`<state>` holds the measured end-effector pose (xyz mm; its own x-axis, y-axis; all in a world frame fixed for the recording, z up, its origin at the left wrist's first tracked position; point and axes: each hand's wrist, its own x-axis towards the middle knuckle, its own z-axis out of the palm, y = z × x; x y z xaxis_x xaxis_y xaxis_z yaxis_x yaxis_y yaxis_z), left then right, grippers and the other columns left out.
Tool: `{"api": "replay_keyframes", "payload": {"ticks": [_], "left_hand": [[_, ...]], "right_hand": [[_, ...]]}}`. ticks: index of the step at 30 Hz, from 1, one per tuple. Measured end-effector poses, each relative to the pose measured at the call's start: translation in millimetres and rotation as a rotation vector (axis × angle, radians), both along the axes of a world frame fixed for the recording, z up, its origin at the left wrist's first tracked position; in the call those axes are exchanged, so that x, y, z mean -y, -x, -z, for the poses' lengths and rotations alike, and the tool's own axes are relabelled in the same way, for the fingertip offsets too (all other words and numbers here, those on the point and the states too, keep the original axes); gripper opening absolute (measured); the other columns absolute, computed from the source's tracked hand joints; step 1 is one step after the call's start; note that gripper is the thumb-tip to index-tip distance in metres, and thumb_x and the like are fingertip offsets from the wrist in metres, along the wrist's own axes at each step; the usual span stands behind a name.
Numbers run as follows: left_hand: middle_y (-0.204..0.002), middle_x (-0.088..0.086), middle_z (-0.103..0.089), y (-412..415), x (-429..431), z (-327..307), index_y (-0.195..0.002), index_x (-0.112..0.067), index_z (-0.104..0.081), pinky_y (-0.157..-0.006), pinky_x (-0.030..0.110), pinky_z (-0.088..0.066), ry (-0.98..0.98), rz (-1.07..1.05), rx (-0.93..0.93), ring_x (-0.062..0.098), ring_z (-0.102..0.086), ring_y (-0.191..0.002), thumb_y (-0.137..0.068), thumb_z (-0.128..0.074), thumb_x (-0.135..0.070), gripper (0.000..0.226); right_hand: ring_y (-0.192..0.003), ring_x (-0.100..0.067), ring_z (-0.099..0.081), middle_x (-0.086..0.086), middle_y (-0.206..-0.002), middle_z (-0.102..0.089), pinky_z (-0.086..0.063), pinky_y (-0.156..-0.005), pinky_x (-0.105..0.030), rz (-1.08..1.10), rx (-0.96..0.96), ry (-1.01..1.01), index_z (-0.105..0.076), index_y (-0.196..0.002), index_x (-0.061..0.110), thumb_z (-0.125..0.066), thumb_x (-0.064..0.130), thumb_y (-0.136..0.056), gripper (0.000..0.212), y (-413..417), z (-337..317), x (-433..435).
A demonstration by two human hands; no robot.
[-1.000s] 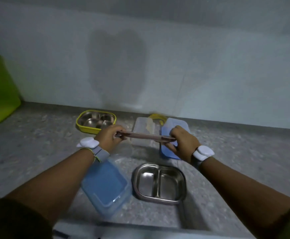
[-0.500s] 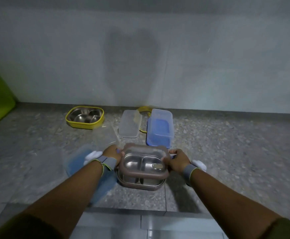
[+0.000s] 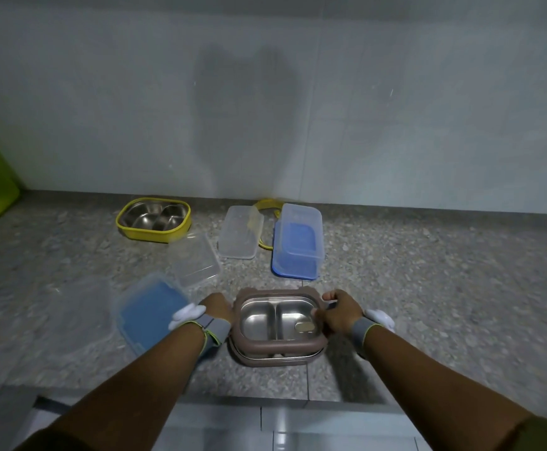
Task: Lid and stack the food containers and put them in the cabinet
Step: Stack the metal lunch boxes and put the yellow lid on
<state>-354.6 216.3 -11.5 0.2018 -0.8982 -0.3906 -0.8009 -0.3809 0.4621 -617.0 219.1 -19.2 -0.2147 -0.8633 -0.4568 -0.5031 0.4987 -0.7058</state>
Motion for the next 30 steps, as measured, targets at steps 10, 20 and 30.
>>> {"api": "replay_keyframes", "payload": {"ticks": [10,20,30], "left_hand": [[-0.067,-0.006,-0.056,-6.2,-32.8,0.6,-0.068,-0.029,-0.05,-0.065,0.023,-0.042,0.188,-0.038,-0.192,0.021,-0.062,-0.078,-0.076,-0.06,-0.013,0.02],[-0.104,0.015,-0.073,-4.8,-36.4,-0.7,-0.097,-0.008,-0.072,-0.082,0.027,-0.047,0.136,0.074,-0.19,0.029,-0.066,-0.1,-0.074,-0.046,-0.034,0.043],[-0.121,0.015,-0.057,13.7,-38.1,8.2,-0.12,-0.013,-0.056,-0.09,0.035,-0.045,0.107,0.165,0.106,0.033,-0.056,-0.113,-0.088,-0.057,-0.04,0.043]], "right_hand": [[-0.091,-0.026,-0.066,-0.003,-0.092,-0.064,-0.055,-0.089,-0.041,-0.108,-0.137,0.047,-0.054,-0.116,0.016,-0.075,0.019,-0.084,0.038,-7.8,-12.6,-15.2],[-0.103,-0.027,-0.065,-0.01,-0.115,-0.067,-0.053,-0.095,-0.04,-0.119,-0.261,-0.061,-0.054,-0.109,0.02,-0.077,0.029,-0.08,0.038,-9.9,-13.8,-17.7],[-0.115,-0.031,-0.059,-0.01,-0.129,-0.052,-0.049,-0.097,-0.043,-0.233,-0.532,-0.136,-0.054,-0.123,0.021,-0.068,0.053,-0.078,0.058,-16.6,-25.1,-20.2]]}}
